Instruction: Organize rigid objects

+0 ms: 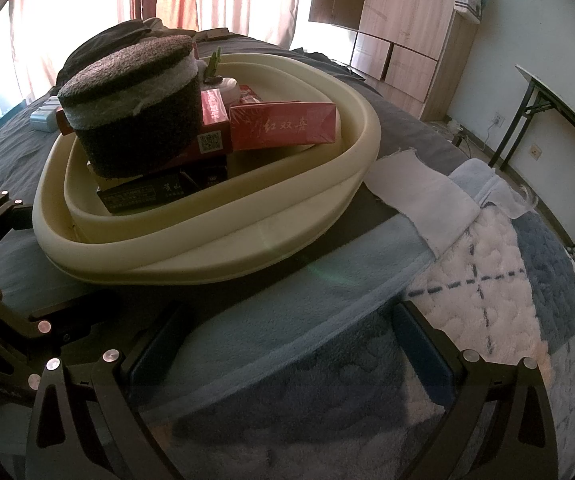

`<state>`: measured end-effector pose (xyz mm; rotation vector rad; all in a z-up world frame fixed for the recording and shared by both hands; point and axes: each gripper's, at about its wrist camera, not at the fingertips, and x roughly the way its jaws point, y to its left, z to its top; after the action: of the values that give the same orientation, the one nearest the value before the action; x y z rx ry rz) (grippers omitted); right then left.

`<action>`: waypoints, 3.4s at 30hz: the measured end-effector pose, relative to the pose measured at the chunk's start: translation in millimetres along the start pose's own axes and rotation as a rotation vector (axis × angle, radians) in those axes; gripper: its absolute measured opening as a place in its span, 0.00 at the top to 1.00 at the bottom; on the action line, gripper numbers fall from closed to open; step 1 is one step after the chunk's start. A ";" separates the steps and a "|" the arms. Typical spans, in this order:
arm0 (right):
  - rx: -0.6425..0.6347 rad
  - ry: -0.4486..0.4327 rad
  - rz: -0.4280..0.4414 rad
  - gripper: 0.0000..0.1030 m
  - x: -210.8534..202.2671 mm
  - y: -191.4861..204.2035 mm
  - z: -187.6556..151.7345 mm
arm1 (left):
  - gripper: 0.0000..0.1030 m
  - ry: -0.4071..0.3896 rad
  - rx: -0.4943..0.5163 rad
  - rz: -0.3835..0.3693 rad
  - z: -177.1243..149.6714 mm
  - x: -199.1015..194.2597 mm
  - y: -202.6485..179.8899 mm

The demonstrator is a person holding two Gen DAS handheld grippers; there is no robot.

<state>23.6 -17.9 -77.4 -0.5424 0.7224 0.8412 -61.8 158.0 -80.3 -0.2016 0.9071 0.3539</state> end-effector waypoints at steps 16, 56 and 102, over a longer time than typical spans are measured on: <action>0.000 0.000 0.000 0.00 0.1 0.0 0.1 | 0.00 0.000 0.000 0.000 -0.5 -0.4 0.4; 0.001 0.000 0.000 0.00 0.1 0.2 0.1 | 0.00 0.000 -0.001 0.000 -0.2 -0.2 -0.4; 0.000 0.000 -0.001 0.00 -0.1 0.7 0.1 | 0.00 0.004 0.002 0.006 -1.8 -2.4 -7.5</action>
<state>23.1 -17.5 -77.4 -0.5424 0.7222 0.8405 -61.6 150.0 -79.3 -0.1978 0.9118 0.3582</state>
